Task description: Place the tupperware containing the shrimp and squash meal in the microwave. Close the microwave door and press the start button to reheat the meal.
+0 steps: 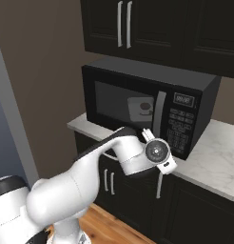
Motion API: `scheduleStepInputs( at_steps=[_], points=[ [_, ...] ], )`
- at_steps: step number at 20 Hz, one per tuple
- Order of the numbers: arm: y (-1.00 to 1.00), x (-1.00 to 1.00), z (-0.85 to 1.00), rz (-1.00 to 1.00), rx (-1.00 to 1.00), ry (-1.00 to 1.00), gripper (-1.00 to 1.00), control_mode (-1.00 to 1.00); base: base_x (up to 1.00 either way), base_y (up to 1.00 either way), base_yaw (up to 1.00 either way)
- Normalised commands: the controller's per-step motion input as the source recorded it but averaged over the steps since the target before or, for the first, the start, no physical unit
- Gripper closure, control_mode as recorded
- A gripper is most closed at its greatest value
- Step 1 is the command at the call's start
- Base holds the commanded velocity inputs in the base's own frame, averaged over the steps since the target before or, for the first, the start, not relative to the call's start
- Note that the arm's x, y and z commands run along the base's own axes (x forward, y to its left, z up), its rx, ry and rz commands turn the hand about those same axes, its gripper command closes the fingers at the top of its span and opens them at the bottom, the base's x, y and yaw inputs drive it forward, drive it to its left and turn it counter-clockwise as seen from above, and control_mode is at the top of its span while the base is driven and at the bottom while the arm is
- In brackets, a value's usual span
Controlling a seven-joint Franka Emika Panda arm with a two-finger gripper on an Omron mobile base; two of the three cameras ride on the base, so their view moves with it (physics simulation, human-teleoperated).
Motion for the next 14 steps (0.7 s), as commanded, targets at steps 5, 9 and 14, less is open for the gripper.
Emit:
scheduleStepInputs(
  at_steps=[5,9,14],
  points=[
    [-0.12,0.13,-0.02,0.0,0.0,0.1,1.0,-1.0,0.0,0.0,0.0],
    [-0.17,0.0,-0.19,0.0,0.0,0.02,1.0,-1.0,0.0,0.0,0.0],
    [-0.09,0.0,-0.32,0.0,0.0,0.0,1.0,-1.0,0.0,0.0,0.0]
  ],
)
